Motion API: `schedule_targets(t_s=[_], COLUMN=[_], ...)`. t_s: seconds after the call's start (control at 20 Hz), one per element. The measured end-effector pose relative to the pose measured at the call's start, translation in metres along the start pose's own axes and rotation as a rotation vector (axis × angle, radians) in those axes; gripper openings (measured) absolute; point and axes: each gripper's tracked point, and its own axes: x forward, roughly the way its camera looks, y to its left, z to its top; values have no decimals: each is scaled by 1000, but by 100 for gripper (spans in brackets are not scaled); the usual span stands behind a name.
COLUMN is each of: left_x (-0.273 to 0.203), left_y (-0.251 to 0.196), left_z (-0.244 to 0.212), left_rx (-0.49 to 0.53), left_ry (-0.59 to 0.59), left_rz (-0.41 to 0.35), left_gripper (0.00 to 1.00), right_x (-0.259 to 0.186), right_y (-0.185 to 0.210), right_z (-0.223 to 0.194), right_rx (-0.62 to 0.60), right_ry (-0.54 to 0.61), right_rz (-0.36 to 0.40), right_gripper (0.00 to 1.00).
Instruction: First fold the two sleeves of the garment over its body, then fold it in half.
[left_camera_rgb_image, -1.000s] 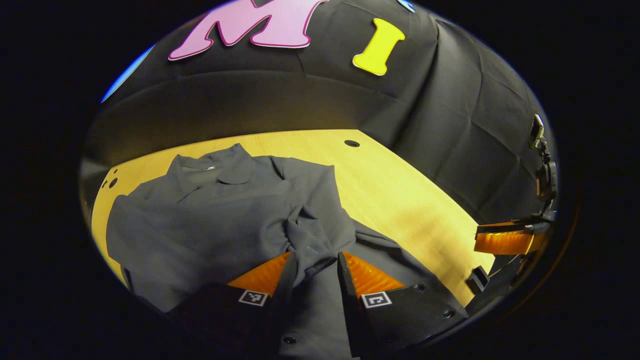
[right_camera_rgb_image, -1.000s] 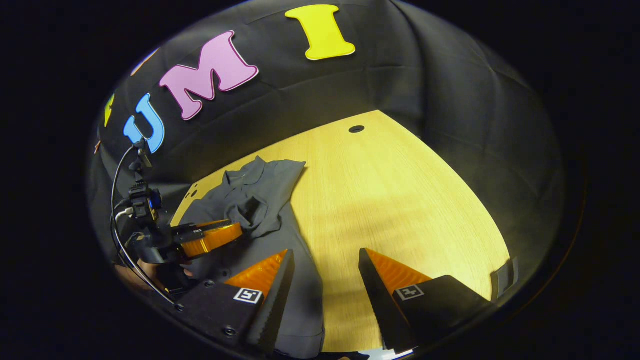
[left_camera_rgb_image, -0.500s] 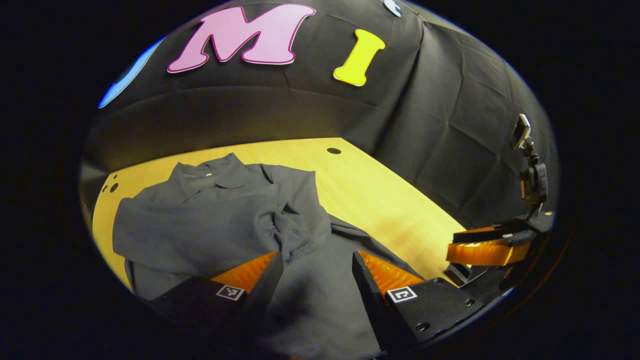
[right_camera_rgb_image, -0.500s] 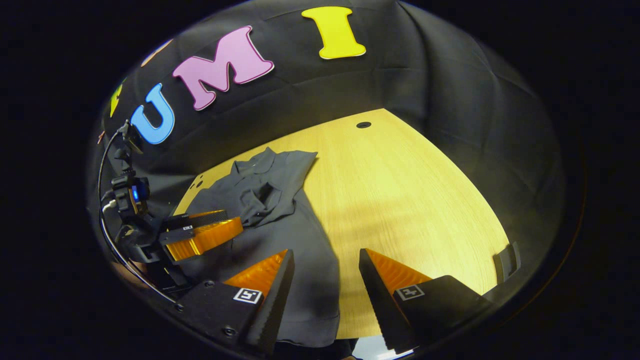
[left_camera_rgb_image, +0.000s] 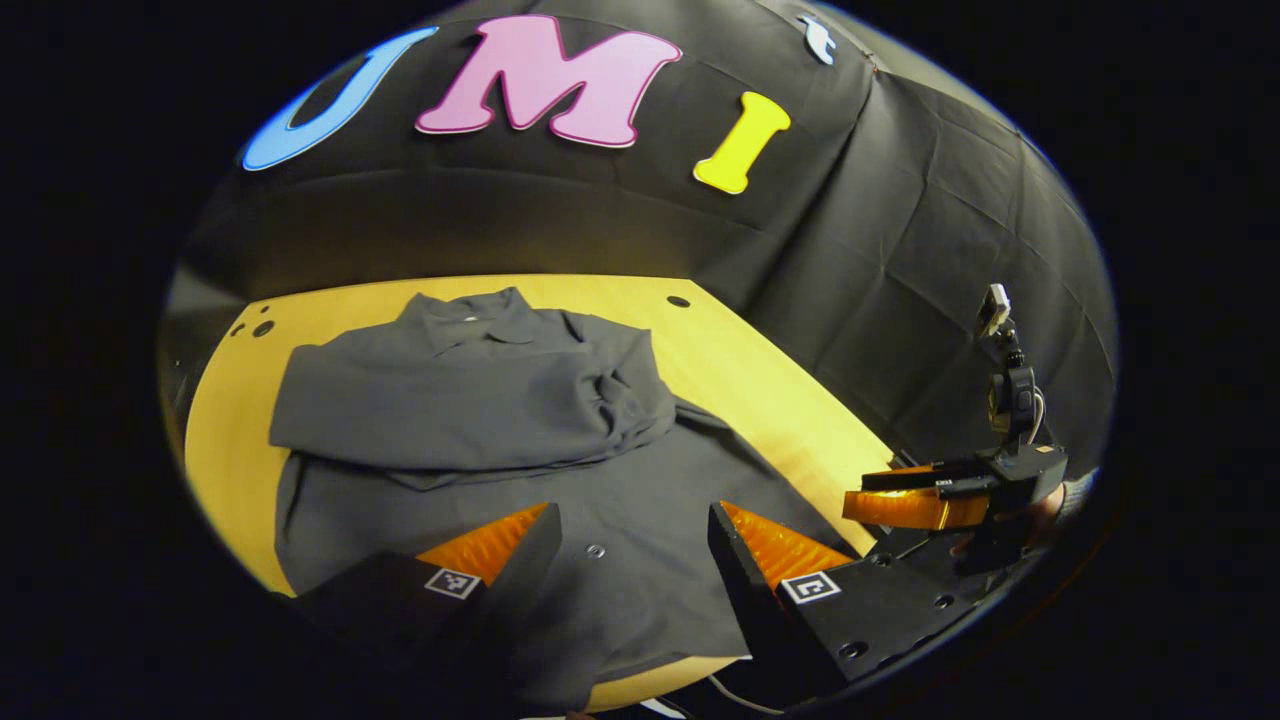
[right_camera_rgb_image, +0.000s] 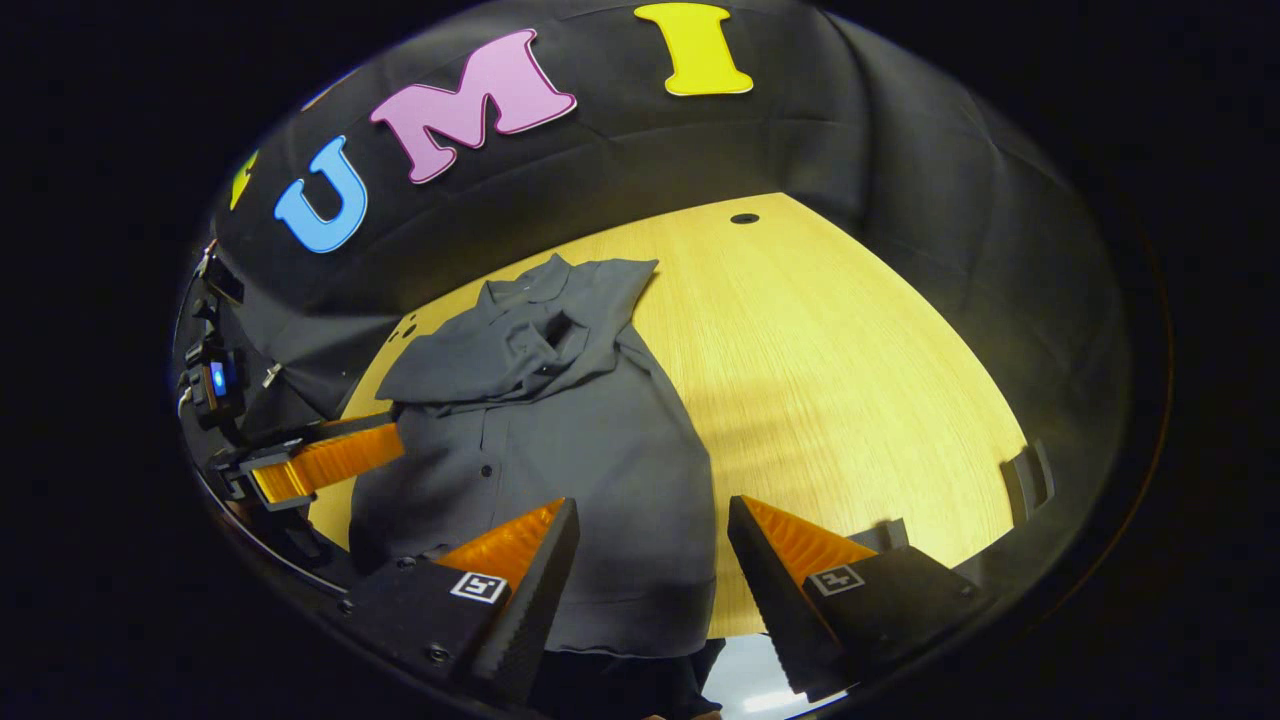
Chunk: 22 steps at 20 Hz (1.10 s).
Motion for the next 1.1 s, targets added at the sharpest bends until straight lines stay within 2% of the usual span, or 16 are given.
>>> schedule_targets(t_s=[0.35, 0.5, 1.0, 1.1], left_x=[-69, -93, -120, -118], left_y=[74, 99, 169, 175], left_z=[-47, -72, -133, -150], left_rx=[-37, -83, -185, -212], left_ry=[59, 99, 203, 238], left_rz=[176, 242, 423, 429], left_gripper=[94, 93, 94, 93], right_x=[-10, -9, -5, -4], right_y=[-7, -13, -30, -28], right_z=[-24, -32, -62, -65], right_rx=[4, 7, -3, 1], right_ry=[41, 60, 121, 130], right_rz=[-38, -52, -92, -90], right_gripper=[93, 93, 93, 93])
